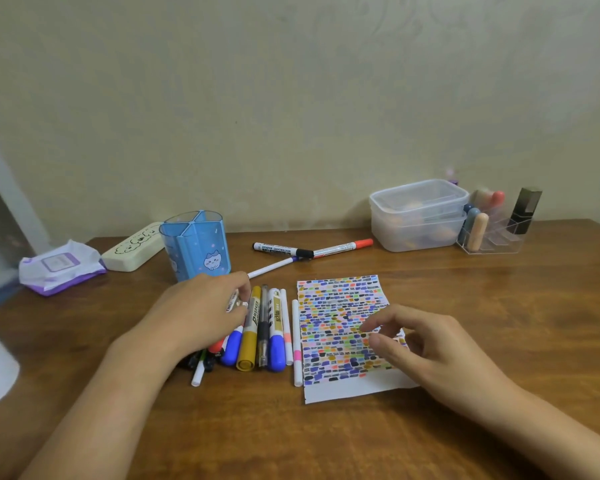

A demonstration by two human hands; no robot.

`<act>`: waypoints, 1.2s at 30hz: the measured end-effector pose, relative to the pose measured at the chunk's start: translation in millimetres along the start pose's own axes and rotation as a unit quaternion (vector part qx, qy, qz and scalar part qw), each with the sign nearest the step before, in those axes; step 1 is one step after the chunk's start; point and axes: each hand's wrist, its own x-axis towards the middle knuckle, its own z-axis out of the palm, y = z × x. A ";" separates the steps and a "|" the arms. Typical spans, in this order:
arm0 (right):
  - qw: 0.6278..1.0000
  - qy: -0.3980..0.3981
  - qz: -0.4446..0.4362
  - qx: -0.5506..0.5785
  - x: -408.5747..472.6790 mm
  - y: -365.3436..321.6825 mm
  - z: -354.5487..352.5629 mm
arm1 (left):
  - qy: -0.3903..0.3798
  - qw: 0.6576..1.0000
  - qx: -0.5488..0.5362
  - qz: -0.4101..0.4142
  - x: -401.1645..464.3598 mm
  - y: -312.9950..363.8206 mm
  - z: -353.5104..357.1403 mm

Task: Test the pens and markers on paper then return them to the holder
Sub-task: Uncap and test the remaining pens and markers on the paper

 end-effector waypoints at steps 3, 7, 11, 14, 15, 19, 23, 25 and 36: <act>1.000 -0.005 0.002 -0.009 0.2 1.1 -0.4 | -0.009 1.000 0.004 0.010 1.1 -0.4 1.8; 1.000 -0.002 -0.003 -0.006 0.2 1.9 -1.0 | 0.022 1.000 0.009 0.019 3.7 -3.9 2.8; 1.000 -0.002 -0.004 -0.004 0.4 1.8 -1.8 | 0.028 0.999 0.003 0.022 6.3 -10.3 3.6; 1.000 -0.005 -0.002 -0.010 0.2 1.5 -2.0 | 0.016 0.999 -0.018 0.020 8.2 -13.2 5.5; 1.000 -0.006 -0.001 -0.011 0.2 1.2 -2.0 | 0.014 0.999 -0.027 0.020 8.3 -13.5 5.8; 1.000 -0.007 0.001 -0.013 0.6 0.8 -2.2 | 0.010 0.999 -0.042 0.014 9.0 -14.2 6.3; 1.000 -0.010 0.005 -0.015 1.4 1.7 -2.1 | 0.029 0.998 -0.046 0.015 10.2 -11.9 8.2; 1.000 -0.010 0.008 -0.016 1.9 1.8 -2.0 | 0.047 0.997 -0.057 0.032 10.1 -5.4 10.8; 1.000 0.015 0.010 0.009 16.7 -2.6 -3.2 | 0.014 0.981 -0.083 0.175 1.7 37.4 28.1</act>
